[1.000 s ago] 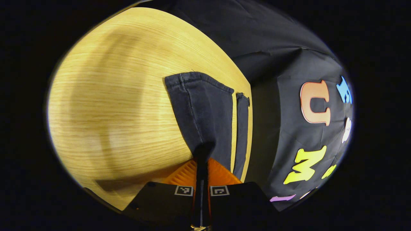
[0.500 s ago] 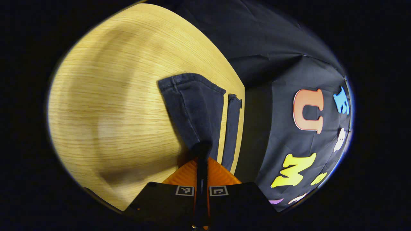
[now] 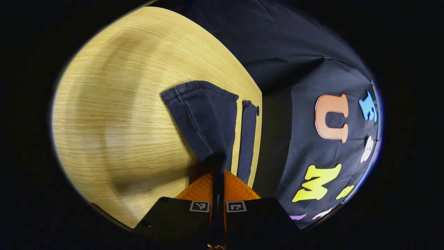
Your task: Grasp the waist and the cuffs of the jeans and fold them to make the two legs overlap; first hold the waist and fold one-third of the jeans toward the cuffs, then hold the cuffs and fold the remaining one-third in the same direction to finish folding.
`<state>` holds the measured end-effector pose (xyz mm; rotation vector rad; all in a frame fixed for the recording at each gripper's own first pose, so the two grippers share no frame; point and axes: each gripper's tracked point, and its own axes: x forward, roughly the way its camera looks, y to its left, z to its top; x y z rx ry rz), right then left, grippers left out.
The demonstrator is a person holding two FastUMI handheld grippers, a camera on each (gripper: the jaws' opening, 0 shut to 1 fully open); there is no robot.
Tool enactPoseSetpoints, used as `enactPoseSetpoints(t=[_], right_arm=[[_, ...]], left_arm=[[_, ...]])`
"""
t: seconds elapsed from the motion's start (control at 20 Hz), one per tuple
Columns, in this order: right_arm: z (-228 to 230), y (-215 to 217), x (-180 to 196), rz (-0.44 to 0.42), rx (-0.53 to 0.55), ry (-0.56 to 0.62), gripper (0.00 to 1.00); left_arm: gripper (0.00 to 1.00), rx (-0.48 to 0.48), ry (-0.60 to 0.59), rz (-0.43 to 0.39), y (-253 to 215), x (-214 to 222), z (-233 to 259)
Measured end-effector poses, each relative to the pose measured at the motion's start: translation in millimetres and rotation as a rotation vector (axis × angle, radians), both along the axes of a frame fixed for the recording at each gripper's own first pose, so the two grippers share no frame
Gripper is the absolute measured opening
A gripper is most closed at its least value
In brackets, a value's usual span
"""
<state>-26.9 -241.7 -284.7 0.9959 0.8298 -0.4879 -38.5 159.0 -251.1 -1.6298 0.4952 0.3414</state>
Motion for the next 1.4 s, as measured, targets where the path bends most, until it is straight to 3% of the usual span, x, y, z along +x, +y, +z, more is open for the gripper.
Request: enactPoseSetpoints(t=[0.1, 0.3, 0.35, 0.4, 0.85, 1.15, 1.4], right_arm=[[-1, 0, 2, 0.029, -0.024, -0.02, 0.0], [31, 4, 0, 0.078, -0.041, -0.102, 0.0], [39, 4, 4, 0.086, -0.043, -0.117, 0.05], [47, 4, 7, 0.084, -0.032, -0.126, 0.01], [85, 10, 50, 0.063, 0.046, -0.201, 0.01], [111, 20, 129, 0.1, 0.045, -0.282, 0.0], [110, 26, 220, 0.106, 0.036, -0.338, 0.01]], left_arm=[[0.04, 0.007, -0.001, -0.007, 1, 1, 1], [0.04, 0.01, -0.009, -0.011, 3, 2, 10], [0.04, 0.011, -0.016, -0.013, 2, 4, 14], [0.04, 0.009, -0.028, -0.015, 4, 6, 21], [0.04, 0.028, -0.079, -0.043, 12, 44, 54], [0.03, 0.107, -0.082, -0.09, 13, 121, 67], [0.04, 0.186, -0.068, -0.121, 11, 202, 75]])
